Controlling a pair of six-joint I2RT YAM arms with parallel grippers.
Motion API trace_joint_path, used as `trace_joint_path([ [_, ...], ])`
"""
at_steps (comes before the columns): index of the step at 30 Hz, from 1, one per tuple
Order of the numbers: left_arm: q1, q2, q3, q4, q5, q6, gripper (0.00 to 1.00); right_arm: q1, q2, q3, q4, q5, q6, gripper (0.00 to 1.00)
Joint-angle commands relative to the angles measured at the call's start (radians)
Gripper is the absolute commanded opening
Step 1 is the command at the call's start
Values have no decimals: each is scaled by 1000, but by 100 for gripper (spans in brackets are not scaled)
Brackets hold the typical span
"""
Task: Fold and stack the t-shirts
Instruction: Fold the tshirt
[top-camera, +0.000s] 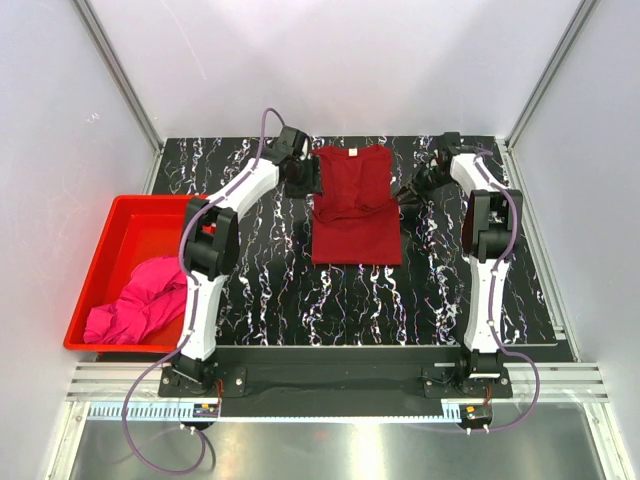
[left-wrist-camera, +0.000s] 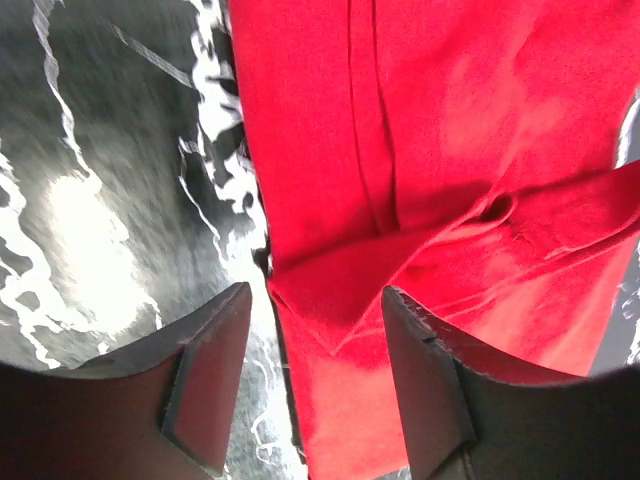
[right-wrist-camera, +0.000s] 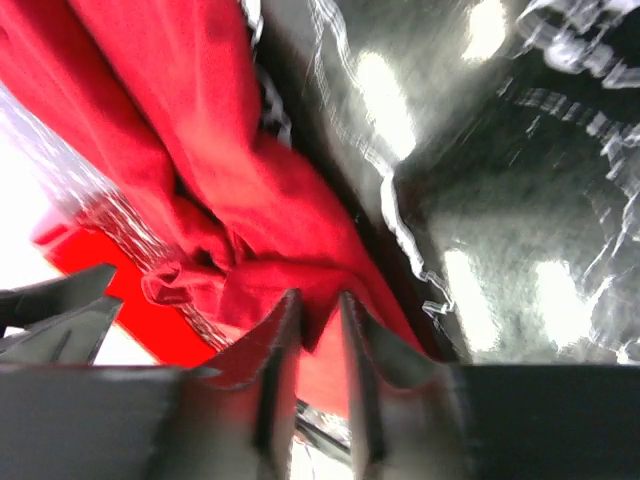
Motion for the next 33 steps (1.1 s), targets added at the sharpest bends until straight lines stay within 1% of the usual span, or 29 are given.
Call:
trace_joint_path([
  [1,21,-3,54,12,1,0,62,-15,29,39,106,-117,142,38],
  [2,27,-20,45,10,-4,1,62,-42,27,41,124,-125,148,41],
  [3,28,-32,36,12,-18,6,62,-44,20,62,119,-119,135,49],
  [4,28,-52,19,15,-27,12,62,-44,14,76,103,-105,115,51],
  [6,28,-122,-48,25,-38,24,61,-40,-11,140,-4,-49,53,54],
  [7,28,-147,-77,42,-33,24,61,-29,-22,160,-44,-21,18,56],
  [8,27,-172,-144,50,-25,18,59,-27,-32,173,-123,38,-58,61],
  [9,24,-227,-180,62,-13,14,57,-27,-72,164,-150,73,-91,61],
  [10,21,-251,-218,86,-12,12,56,23,-101,139,-162,134,-140,62],
  [11,9,-282,-293,100,-4,9,55,38,-132,102,-155,162,-155,61],
  [12,4,-307,-330,128,8,4,52,55,-193,19,-141,185,-163,60],
  [13,-4,-349,-366,140,19,-2,51,101,-215,-22,-123,217,-172,56],
  [14,-18,-367,-425,154,30,-20,49,121,-232,-78,-100,235,-169,48],
  [15,-22,-382,-450,179,48,-32,48,147,-250,-102,-92,258,-169,33],
  [16,-28,-406,-473,191,56,-43,45,169,-253,-122,-78,298,-165,27],
  [17,-39,-416,-505,196,60,-61,44,213,-255,-137,-57,320,-159,22],
  [18,-41,-426,-516,203,57,-69,43,232,-250,-158,-47,341,-154,20],
  [19,-44,-440,-530,205,59,-74,43,249,-247,-165,-24,378,-142,20],
  [20,-44,-448,-535,203,59,-71,43,281,-243,-174,-12,396,-137,22],
  [21,-45,-453,-536,190,56,-69,43,293,-232,-174,0,416,-132,27],
  [22,-45,-459,-536,183,50,-60,43,307,-223,-173,11,439,-131,34],
  [25,-42,-508,-561,162,39,-40,43,345,-155,-122,19,459,-120,34],
  [29,-42,-555,-616,165,42,-39,43,356,-121,-93,48,479,-100,36],
  [31,-42,-583,-637,166,44,-37,43,355,-91,-50,56,501,-93,36],
  [33,-42,-604,-663,163,45,-34,43,355,-28,54,25,515,-94,39],
])
